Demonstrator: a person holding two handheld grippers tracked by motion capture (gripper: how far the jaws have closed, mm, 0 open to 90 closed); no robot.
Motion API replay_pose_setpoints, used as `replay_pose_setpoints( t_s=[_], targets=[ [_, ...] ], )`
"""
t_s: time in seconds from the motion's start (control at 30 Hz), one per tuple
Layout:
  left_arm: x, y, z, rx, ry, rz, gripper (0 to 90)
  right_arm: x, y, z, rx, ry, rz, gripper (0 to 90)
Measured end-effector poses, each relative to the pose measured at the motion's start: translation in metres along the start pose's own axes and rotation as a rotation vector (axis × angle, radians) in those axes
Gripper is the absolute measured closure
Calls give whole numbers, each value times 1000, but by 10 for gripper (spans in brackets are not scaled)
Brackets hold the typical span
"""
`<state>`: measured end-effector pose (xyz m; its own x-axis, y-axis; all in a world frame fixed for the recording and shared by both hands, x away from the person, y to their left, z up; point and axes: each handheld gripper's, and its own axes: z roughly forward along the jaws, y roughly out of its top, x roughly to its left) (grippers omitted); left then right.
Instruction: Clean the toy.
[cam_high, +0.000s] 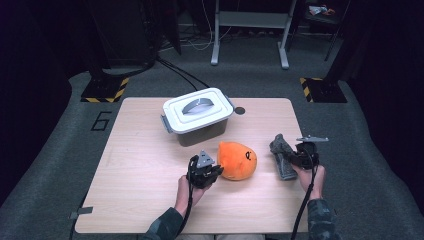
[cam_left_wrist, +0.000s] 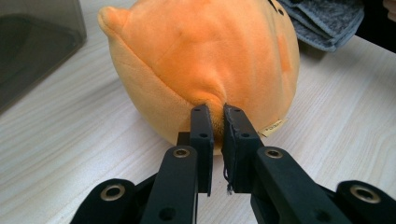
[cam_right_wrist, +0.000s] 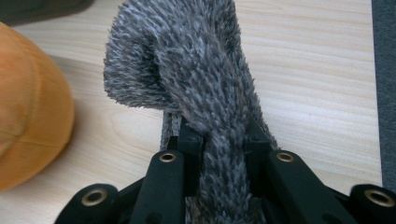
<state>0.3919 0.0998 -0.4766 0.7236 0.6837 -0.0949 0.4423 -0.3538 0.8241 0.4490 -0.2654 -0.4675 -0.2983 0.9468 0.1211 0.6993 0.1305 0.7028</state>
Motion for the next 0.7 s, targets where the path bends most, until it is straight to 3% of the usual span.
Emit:
replay_pose_setpoints(
  t_s=[0.43,0.7],
  targets=[
    [-2,4,0,-5,2,23,831,19,22,-25,-51,62,-42,750],
    [-3,8,1,-4,1,49,831,42,40,-36,-62,117,-91,749]
  ],
)
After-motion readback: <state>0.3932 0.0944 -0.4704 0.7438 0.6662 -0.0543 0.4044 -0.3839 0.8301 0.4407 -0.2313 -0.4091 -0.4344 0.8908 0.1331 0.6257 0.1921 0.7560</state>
